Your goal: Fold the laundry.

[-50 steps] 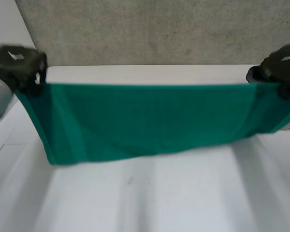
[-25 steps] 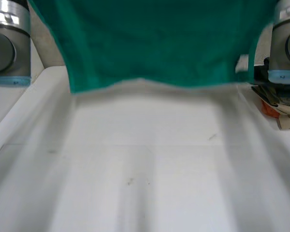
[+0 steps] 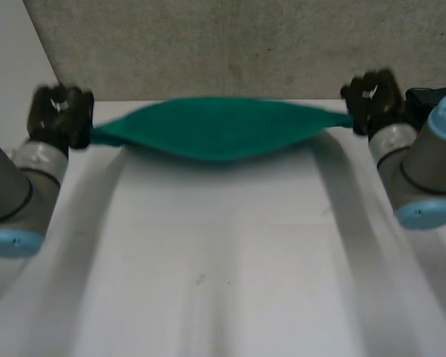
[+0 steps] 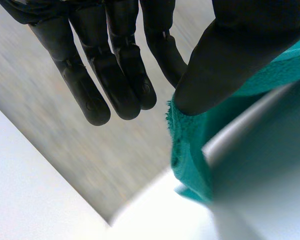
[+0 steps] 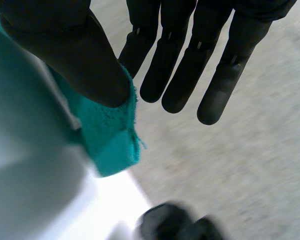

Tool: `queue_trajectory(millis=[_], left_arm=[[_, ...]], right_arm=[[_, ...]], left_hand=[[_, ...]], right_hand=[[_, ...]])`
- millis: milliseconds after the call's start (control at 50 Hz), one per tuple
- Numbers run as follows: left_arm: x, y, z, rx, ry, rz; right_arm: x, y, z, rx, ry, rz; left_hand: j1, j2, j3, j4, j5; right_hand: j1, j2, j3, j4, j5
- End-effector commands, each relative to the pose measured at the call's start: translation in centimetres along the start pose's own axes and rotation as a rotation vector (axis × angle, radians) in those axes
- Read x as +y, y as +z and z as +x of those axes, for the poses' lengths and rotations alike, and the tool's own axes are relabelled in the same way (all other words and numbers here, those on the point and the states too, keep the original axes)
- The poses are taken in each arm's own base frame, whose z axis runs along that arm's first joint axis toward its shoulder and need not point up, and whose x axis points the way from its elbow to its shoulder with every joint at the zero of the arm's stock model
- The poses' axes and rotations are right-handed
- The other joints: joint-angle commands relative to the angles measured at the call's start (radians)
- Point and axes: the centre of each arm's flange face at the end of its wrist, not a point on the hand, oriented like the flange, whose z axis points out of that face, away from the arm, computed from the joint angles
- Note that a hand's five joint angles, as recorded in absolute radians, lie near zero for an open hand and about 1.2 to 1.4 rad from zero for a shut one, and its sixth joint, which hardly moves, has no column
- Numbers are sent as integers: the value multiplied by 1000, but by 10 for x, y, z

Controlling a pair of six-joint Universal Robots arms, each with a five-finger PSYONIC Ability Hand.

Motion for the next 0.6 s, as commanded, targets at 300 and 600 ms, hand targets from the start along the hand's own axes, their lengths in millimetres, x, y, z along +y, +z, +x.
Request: queue_trajectory(millis=[300,600], left_arm=[[-5,-163,8,487,353,-716],[-1,-71,0,259,366,-435]], right_arm=[[-6,-170,-2,-557,-265,-602],[3,-98,0,-267,-264,-386]], left_hand=[[248,196,200,194,219],[248,196,200,194,219]], right_hand=[[251,218,201,196,216],[251,218,201,196,216]])
